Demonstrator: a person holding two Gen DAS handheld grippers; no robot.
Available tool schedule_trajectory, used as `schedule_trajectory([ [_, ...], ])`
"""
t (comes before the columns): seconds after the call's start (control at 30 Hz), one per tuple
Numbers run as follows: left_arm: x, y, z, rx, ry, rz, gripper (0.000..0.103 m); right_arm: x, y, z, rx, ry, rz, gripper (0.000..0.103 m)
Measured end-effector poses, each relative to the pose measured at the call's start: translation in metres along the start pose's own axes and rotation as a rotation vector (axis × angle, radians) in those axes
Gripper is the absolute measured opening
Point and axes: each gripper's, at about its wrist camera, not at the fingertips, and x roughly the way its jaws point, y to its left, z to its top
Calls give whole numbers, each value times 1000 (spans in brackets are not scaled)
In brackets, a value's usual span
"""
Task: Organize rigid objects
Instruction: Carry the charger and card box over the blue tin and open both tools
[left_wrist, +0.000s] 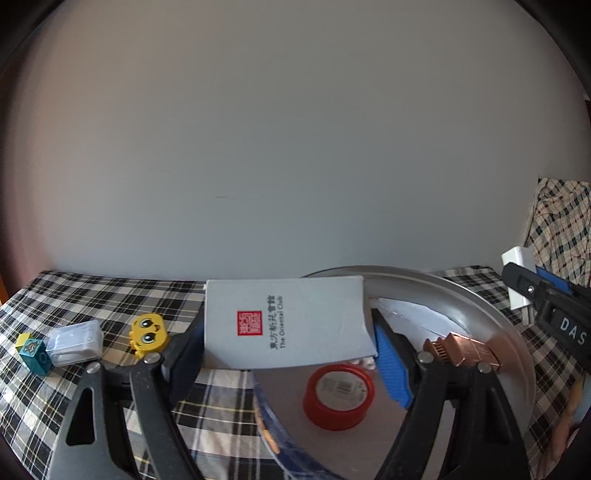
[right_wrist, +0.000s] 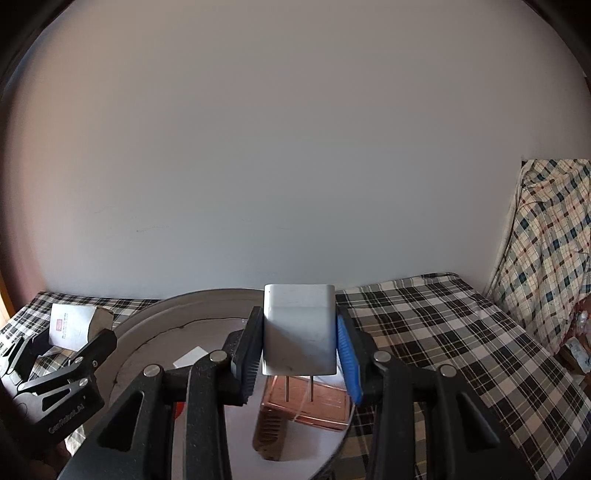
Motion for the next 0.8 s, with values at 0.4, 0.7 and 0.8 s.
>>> schedule_trajectory([
  [0.4,5,-22,-1,32,30,-36,82,2,9,0,-52,-6,-42,40],
  [0.7,12,-22,0,18,55,-38,82,10,8,-2,-46,22,-34,40],
  [0.8,13,-27,1,24,57,-43,82,13,4,-3,-39,29,-28,40],
])
